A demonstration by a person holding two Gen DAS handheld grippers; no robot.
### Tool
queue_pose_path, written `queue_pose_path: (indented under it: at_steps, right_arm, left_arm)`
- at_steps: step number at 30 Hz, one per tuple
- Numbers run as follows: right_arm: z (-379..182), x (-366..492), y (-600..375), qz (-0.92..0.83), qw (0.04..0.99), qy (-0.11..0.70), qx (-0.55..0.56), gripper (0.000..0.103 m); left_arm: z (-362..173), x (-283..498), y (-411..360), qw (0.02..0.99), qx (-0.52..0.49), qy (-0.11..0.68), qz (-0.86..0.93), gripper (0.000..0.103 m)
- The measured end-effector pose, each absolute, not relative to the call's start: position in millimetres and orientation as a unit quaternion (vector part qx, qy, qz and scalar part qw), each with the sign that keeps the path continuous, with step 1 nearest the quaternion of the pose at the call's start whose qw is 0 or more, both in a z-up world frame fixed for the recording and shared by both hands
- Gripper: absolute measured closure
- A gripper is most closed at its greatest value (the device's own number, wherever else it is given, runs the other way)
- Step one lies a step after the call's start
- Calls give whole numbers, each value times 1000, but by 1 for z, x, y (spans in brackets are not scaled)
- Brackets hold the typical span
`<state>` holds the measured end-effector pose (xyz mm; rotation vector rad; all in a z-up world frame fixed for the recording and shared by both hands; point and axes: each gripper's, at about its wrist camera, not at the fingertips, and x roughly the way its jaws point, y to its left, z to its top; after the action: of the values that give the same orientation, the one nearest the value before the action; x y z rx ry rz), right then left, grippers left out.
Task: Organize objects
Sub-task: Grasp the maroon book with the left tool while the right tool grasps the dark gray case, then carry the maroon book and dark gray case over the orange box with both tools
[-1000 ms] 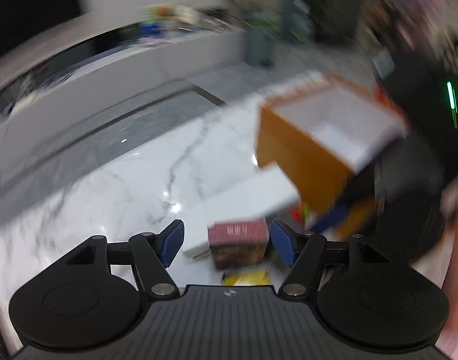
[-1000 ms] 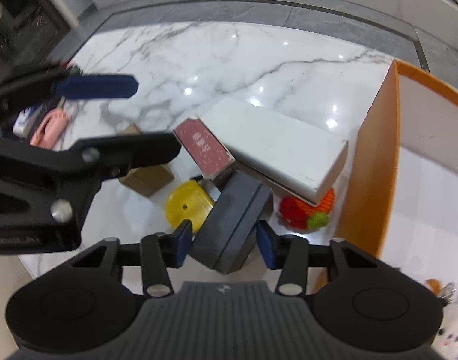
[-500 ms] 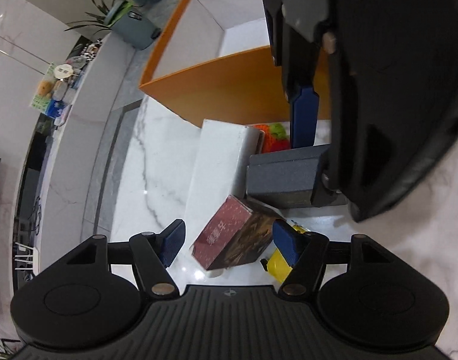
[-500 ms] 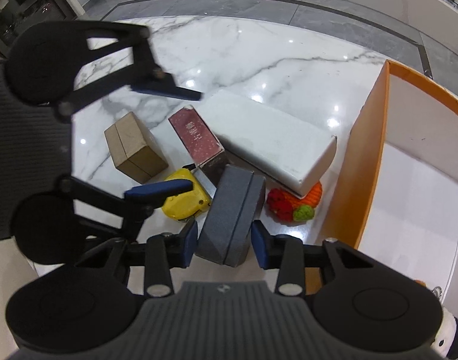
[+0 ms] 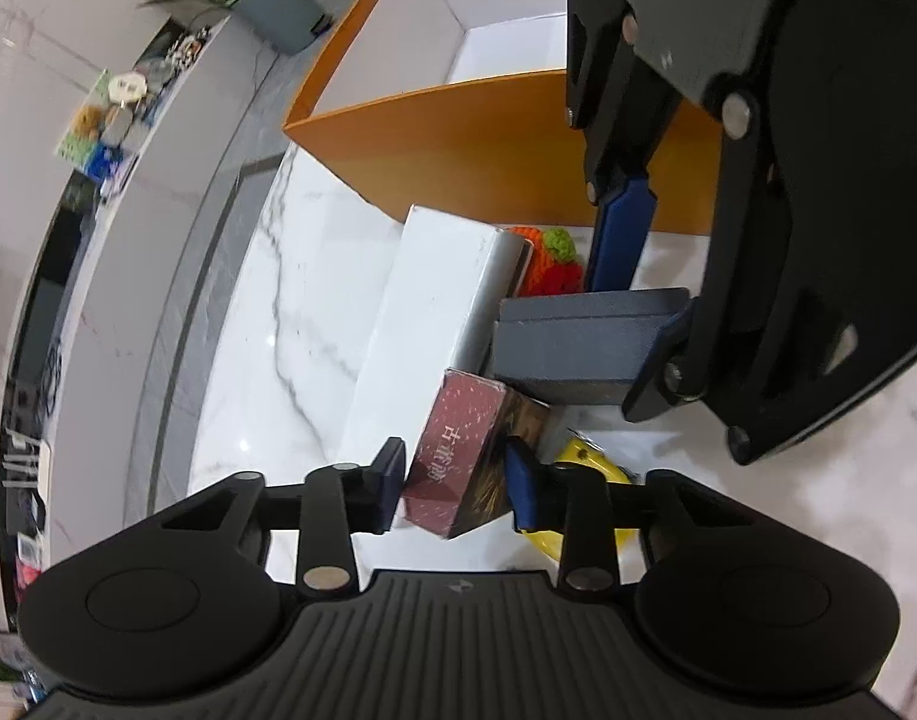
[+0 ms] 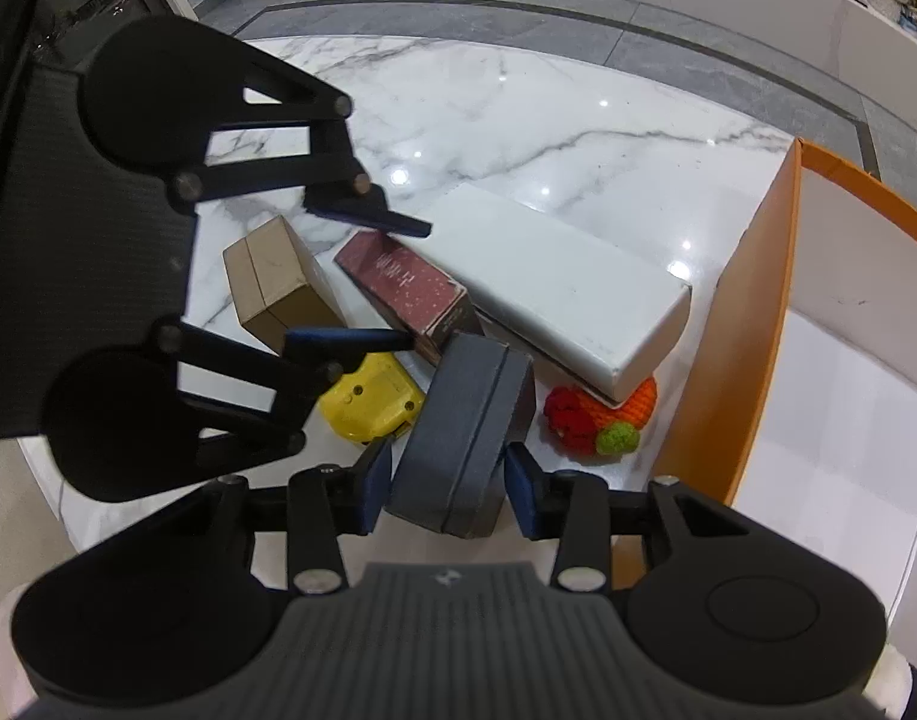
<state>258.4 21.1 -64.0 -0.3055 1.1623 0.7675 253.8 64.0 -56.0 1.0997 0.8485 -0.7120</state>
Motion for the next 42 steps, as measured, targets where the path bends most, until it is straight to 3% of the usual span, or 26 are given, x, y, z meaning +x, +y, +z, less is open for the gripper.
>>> queue_pose_path:
  at_steps: [3,9,17,27,42]
  right_arm:
    - [-64,255,20,358,761,522,-144,60]
    - [-61,244,22,362,764,507,-167,61]
    - [-57,237,18,359,772,501,-155,62]
    - [-20,214,8,373,784,473,-150,65]
    - [58,157,-62,363,822,424,-111,65]
  left_arm:
    - [-51,248,64,701,479,415,-328,76]
    - [-63,240,60,706,484,413,-310,72]
    - [-58,229,74,768,433,404,-245,77]
    - [-9,203,101,843,265,427,-190,78]
    - [88,150,66,885,151,383,-218,78]
